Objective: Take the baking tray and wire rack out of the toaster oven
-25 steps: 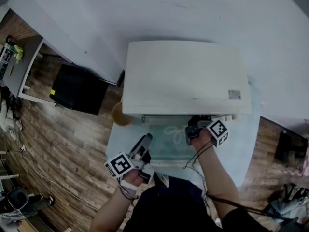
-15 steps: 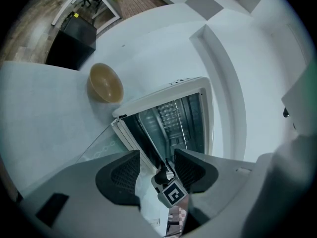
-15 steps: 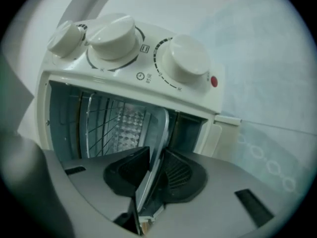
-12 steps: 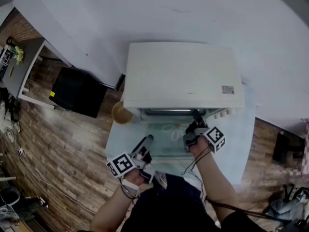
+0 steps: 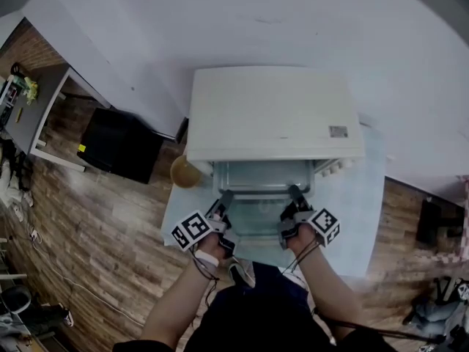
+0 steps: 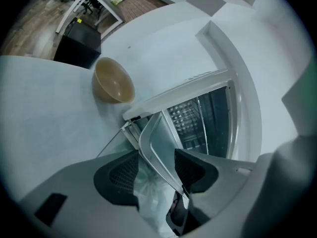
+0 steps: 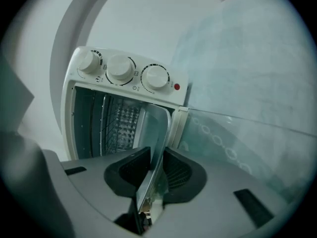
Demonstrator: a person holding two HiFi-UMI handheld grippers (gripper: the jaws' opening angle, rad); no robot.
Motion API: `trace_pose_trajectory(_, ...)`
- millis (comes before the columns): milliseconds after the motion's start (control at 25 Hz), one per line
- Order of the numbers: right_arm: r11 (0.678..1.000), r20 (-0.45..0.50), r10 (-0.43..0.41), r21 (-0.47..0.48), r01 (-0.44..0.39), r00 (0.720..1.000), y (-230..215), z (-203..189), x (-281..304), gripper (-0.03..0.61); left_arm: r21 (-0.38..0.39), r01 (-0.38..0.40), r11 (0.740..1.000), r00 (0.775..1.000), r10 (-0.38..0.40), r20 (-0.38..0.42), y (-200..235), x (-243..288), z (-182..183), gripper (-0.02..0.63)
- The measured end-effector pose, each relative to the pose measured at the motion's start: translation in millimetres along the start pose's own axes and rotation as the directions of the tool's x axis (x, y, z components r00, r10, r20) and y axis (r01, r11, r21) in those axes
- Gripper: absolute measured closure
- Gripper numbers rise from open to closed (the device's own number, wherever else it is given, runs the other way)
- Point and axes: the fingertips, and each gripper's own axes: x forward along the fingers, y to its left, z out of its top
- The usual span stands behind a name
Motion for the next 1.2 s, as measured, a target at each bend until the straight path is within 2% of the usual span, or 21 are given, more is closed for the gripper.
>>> trace_pose_trajectory(240, 1.000, -0.022, 0.003, 0.008, -0.003, 1.000, -3, -4, -14, 0.495, -0.013, -0.034, 0.999, 0.999, 0.034, 0.001, 4, 16, -2, 0.412)
trace_pose_trajectory(520, 1.000, -0.026, 0.013, 0.016, -0.013, 1.000, -1, -6, -24, 0.492, -0.029, -0.061, 0.998, 0.998, 0.062, 0.021, 11, 9, -5, 0.514)
trace_pose_trajectory(800, 1.000, -0.027, 0.009, 0.016, -0.008, 1.000, 2, -12, -44, 0.491, -0.067, -0.039, 0.997, 0.998, 0.042, 0.045, 7, -12, -13, 0.520)
trace_pose_trajectory(1200, 1.000, -0.032, -0.002, 0.000, 0.002, 0.999, -3, -18, -76, 0.492, -0.077, -0.048, 0.996, 0.998, 0.051, 0.035, 8, -42, -40, 0.518)
